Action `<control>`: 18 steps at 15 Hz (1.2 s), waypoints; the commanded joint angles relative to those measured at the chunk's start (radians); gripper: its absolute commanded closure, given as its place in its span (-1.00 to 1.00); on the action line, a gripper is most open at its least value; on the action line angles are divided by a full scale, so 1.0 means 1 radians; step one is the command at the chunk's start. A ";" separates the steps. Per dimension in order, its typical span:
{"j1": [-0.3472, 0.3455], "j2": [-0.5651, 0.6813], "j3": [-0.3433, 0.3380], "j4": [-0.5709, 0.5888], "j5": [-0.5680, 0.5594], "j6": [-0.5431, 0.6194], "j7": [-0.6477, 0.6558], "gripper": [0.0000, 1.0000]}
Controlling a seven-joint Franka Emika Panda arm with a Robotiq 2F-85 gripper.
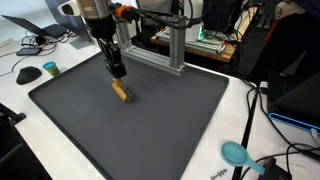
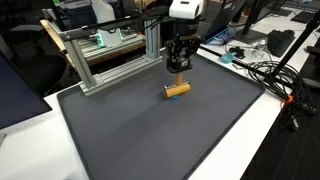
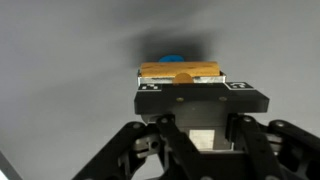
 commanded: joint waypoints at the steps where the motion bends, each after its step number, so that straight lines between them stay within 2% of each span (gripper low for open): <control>1: 0.004 0.061 -0.005 0.033 0.026 -0.046 -0.008 0.57; 18: -0.011 0.139 0.007 0.101 0.061 -0.095 -0.049 0.57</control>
